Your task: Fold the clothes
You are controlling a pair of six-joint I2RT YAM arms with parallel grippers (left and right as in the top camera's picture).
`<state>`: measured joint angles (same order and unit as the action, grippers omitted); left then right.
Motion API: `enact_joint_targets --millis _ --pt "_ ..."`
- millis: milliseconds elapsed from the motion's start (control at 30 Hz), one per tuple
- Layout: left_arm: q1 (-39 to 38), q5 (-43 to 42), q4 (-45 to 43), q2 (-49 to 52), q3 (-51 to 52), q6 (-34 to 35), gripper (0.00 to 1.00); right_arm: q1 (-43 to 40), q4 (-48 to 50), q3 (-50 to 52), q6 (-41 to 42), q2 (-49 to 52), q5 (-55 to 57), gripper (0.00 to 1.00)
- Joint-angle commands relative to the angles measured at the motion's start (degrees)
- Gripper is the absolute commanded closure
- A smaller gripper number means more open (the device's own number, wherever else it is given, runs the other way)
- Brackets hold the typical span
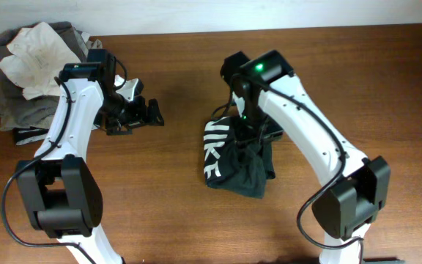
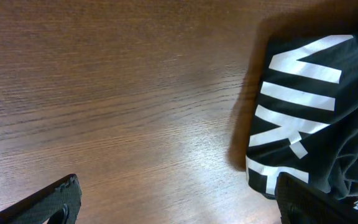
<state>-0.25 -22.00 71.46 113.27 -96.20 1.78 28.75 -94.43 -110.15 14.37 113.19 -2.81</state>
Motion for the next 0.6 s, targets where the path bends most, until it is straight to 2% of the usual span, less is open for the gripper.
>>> enact_joint_targets --millis 0,133,233,333,400,433,467,500,567 --pt "-0.2 0.4 -0.1 0.5 0.2 -0.1 0.01 0.5 1.3 4.8 -0.4 -0.6 1.8 0.42" --pt "-0.2 0.4 -0.1 0.5 0.2 -0.1 0.01 0.4 6.4 10.3 -0.3 -0.6 1.7 0.42" --pt "-0.2 0.4 0.0 0.5 0.2 -0.1 0.01 0.5 11.8 14.1 -0.3 -0.5 0.0 0.48" --pt "-0.2 0.4 0.0 0.5 0.2 -0.1 0.01 0.5 14.2 16.1 0.1 -0.5 -0.2 0.63" --pt "-0.2 0.4 -0.1 0.5 0.2 -0.1 0.01 0.4 14.8 17.0 0.1 -0.5 0.1 0.66" --pt "-0.2 0.4 -0.1 0.5 0.2 -0.1 0.01 0.4 14.8 17.2 0.1 -0.5 0.3 0.71" --pt "-0.2 0.4 -0.1 0.5 0.2 -0.1 0.01 0.4 14.8 17.4 0.1 -0.5 0.5 0.87" --pt "-0.2 0.4 0.0 0.5 0.2 -0.1 0.01 0.4 14.8 17.4 0.1 -0.5 0.6 0.96" --pt "-0.2 0.4 0.0 0.5 0.2 -0.1 0.01 0.4 14.6 17.4 0.9 -0.6 3.5 0.96"
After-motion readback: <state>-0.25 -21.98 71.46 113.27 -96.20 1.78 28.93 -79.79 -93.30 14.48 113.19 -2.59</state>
